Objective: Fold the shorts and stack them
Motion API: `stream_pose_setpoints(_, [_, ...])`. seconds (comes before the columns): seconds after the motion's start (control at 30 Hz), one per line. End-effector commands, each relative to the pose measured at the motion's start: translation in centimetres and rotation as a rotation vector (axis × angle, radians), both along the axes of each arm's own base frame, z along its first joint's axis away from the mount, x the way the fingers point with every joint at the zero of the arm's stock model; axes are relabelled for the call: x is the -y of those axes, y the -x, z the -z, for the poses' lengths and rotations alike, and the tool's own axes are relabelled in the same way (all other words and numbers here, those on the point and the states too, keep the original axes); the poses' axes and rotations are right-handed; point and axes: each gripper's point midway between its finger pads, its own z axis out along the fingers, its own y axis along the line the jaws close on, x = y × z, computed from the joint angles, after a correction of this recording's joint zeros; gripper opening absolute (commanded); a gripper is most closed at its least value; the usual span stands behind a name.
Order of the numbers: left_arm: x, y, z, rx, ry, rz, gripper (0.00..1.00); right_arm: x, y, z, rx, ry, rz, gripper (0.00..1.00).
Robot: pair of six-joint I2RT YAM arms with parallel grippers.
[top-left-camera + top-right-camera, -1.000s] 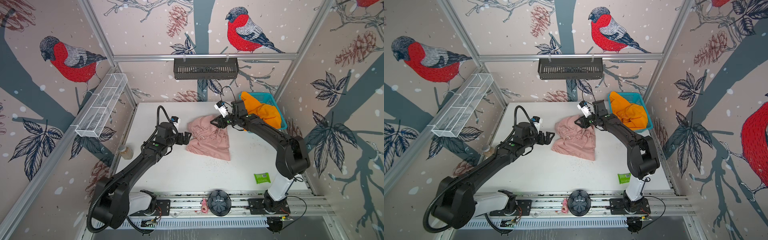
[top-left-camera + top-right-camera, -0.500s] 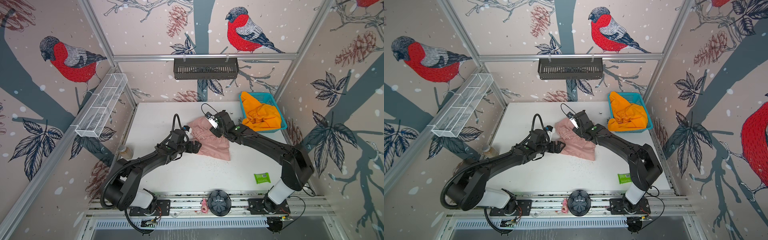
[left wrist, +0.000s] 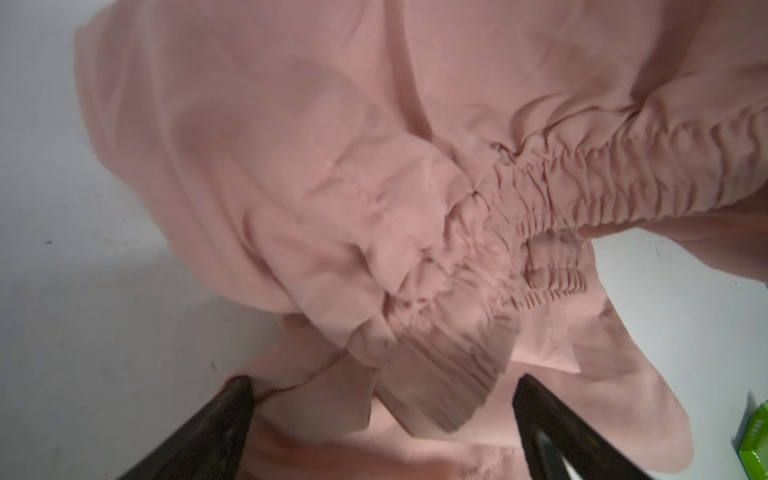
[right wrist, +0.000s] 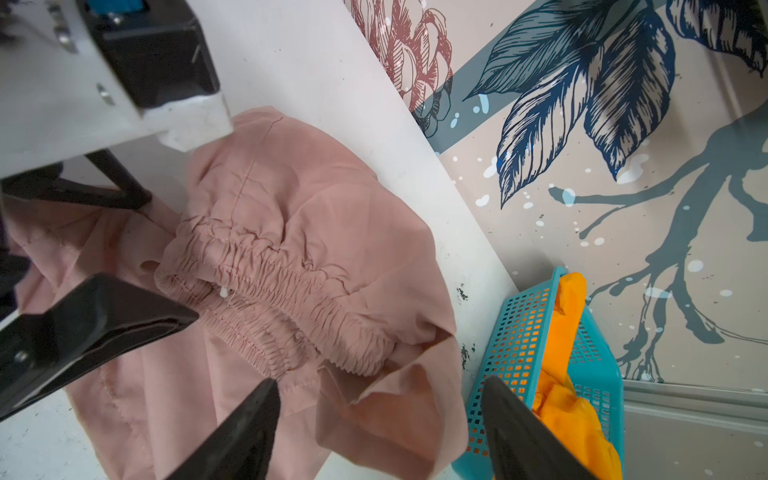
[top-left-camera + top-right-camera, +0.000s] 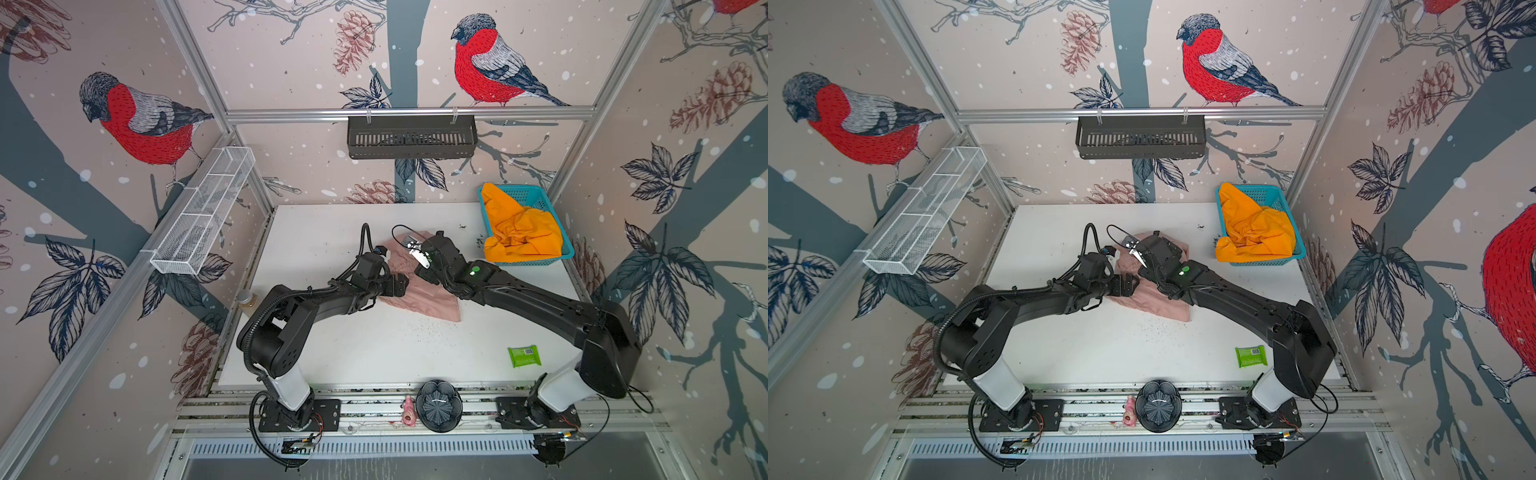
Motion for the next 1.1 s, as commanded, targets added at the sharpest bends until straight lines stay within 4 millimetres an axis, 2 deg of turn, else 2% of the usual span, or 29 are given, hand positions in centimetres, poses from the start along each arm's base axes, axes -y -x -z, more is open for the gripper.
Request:
stream_pose_setpoints(0.0, [0.5, -1.8, -1.1, 0.076, -0.004, -0.009, 0.97, -0.3, 0.5, 0.7, -0.027, -0.022, -0.001, 0.76])
stream_pose_setpoints(0.1, [0.5, -2.5, -0.6, 0.073, -0.037, -0.009, 0.91, -0.5, 0.7, 1.2, -0.047, -0.046, -0.013, 0.75])
stream_pose_setpoints(0.13, [0.5, -2.7, -0.4, 0.071, -0.055, -0.008, 0.84, -0.5, 0.8, 1.2, -0.048, -0.064, -0.018, 0.75])
stream_pose_setpoints(0.17, [0.3, -2.9, -0.3, 0.068, -0.077, -0.008, 0.74, -0.6, 0.9, 1.0, -0.050, -0.084, -0.024, 0.74])
stream_pose_setpoints(0.23, [-0.5, -3.5, -0.1, 0.068, -0.145, -0.031, 0.44, -0.4, 0.8, 0.9, -0.061, -0.117, -0.027, 0.74])
stream_pose_setpoints(0.3, [-1.4, -3.8, 0.3, 0.073, -0.197, -0.054, 0.19, -0.1, 0.8, 0.7, -0.065, -0.139, -0.028, 0.74])
stream_pose_setpoints(0.37, [-2.0, -4.1, 0.2, 0.089, -0.222, -0.053, 0.04, 0.2, 0.8, 0.5, -0.066, -0.151, -0.028, 0.74])
stream_pose_setpoints(0.4, [-1.7, -4.8, -0.9, 0.118, -0.218, -0.040, 0.00, 0.3, 0.9, 0.2, -0.066, -0.157, -0.026, 0.74])
stream_pose_setpoints(0.53, [-2.3, -5.5, -2.9, 0.162, -0.270, 0.011, 0.00, 0.3, 1.7, -0.8, -0.085, -0.195, -0.049, 0.74])
stream_pose_setpoints(0.67, [-2.5, -5.4, -7.0, 0.231, -0.307, 0.097, 0.00, -0.4, 2.5, -1.8, -0.108, -0.252, -0.101, 0.76])
stream_pose_setpoints(0.83, [-2.6, -4.6, -11.6, 0.274, -0.327, 0.156, 0.00, -1.3, 2.4, -2.5, -0.101, -0.246, -0.128, 0.77])
stream_pose_setpoints(0.9, [-2.3, -4.1, -12.6, 0.284, -0.311, 0.177, 0.00, -1.5, 2.2, -2.3, -0.100, -0.230, -0.131, 0.78])
stream_pose_setpoints(1.07, [-1.4, -3.5, -13.7, 0.323, -0.266, 0.227, 0.00, -2.5, 2.2, 0.0, -0.123, -0.156, -0.130, 0.78])
